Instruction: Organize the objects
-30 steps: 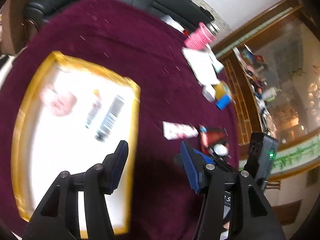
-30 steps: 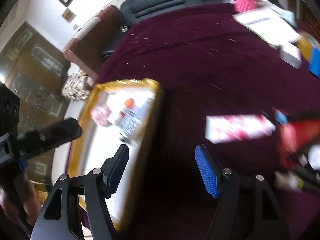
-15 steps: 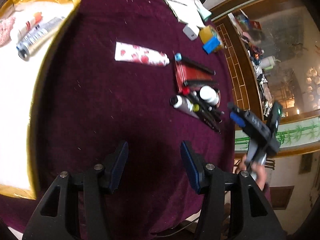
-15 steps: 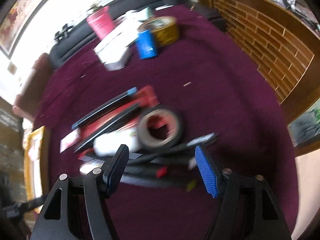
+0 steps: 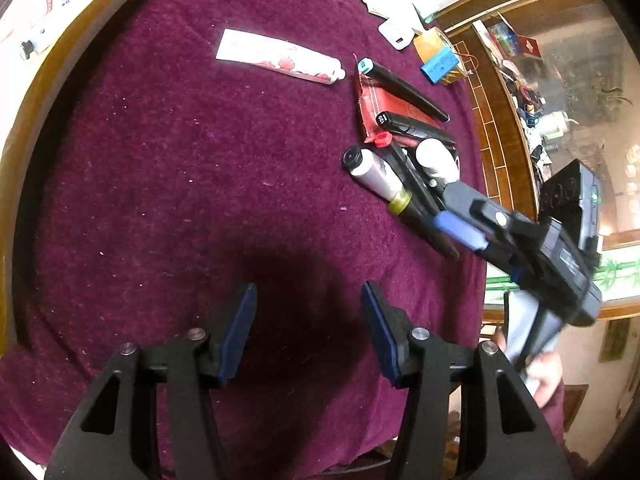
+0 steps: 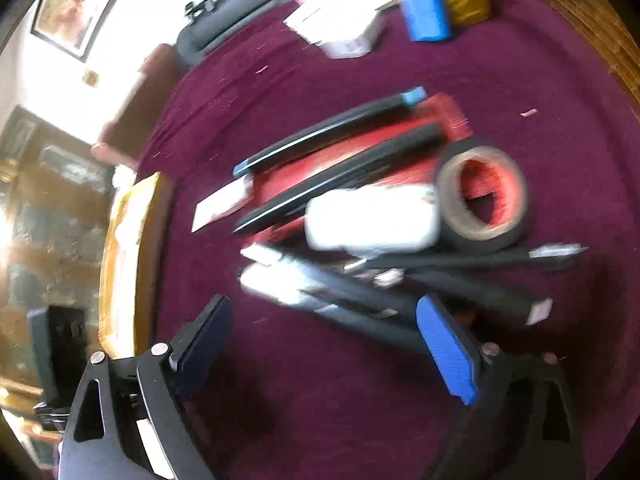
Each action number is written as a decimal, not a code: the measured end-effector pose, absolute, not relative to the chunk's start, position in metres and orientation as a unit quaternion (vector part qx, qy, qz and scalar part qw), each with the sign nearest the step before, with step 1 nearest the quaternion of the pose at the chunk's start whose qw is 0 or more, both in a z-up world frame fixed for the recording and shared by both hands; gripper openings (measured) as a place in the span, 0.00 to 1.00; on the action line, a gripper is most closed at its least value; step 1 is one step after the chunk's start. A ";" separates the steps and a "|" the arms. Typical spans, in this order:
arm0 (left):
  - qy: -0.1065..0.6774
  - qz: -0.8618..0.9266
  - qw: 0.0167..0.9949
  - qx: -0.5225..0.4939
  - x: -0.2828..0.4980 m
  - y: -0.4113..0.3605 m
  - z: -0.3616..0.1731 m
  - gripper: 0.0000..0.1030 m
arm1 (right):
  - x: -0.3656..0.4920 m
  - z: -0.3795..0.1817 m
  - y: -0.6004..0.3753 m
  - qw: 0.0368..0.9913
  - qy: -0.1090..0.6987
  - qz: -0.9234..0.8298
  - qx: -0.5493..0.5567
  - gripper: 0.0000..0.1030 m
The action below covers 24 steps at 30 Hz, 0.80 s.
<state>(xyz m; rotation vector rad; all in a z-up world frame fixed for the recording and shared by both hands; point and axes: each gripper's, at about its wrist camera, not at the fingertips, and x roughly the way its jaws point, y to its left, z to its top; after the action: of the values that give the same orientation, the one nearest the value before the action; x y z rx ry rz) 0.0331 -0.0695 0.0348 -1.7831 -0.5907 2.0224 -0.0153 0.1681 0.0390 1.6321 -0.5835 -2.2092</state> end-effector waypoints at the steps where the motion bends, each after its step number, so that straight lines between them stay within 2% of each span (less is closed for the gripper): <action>1: -0.211 0.719 0.189 -0.634 0.033 -0.068 0.034 0.51 | -0.016 0.035 0.160 0.194 -0.225 -0.756 0.583 0.93; 2: -0.211 0.719 0.189 -0.635 0.034 -0.067 0.033 0.51 | -0.016 0.030 0.153 0.216 -0.246 -0.738 0.589 0.92; 5: -0.211 0.721 0.193 -0.631 0.038 -0.064 0.035 0.51 | -0.020 0.041 0.144 0.233 -0.238 -0.741 0.583 0.90; 8: -0.208 0.724 0.195 -0.628 0.041 -0.064 0.035 0.51 | -0.018 0.060 0.172 0.194 -0.227 -0.778 0.553 0.90; 12: -0.212 0.718 0.197 -0.633 0.044 -0.062 0.030 0.51 | -0.016 0.066 0.205 0.107 -0.141 -0.816 0.550 0.90; 16: -0.219 0.714 0.201 -0.633 0.044 -0.057 0.028 0.51 | -0.020 0.038 0.215 0.078 -0.135 -0.806 0.572 0.91; 17: -0.218 0.716 0.203 -0.631 0.044 -0.056 0.030 0.51 | -0.021 0.029 0.216 0.076 -0.139 -0.798 0.581 0.95; 18: -0.218 0.717 0.206 -0.629 0.044 -0.054 0.032 0.51 | -0.021 0.023 0.213 0.074 -0.150 -0.797 0.581 0.95; 21: -0.219 0.721 0.210 -0.623 0.044 -0.052 0.034 0.51 | -0.016 0.025 0.194 0.118 -0.175 -0.787 0.579 0.98; 24: -0.219 0.723 0.206 -0.622 0.044 -0.054 0.033 0.51 | -0.013 0.025 0.168 0.176 -0.161 -0.768 0.594 0.98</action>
<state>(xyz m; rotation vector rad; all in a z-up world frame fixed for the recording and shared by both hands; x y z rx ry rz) 0.0439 -0.0536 0.0327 -1.7344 -0.6110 2.0136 -0.0129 0.1678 0.0250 1.6834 -0.4550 -2.1749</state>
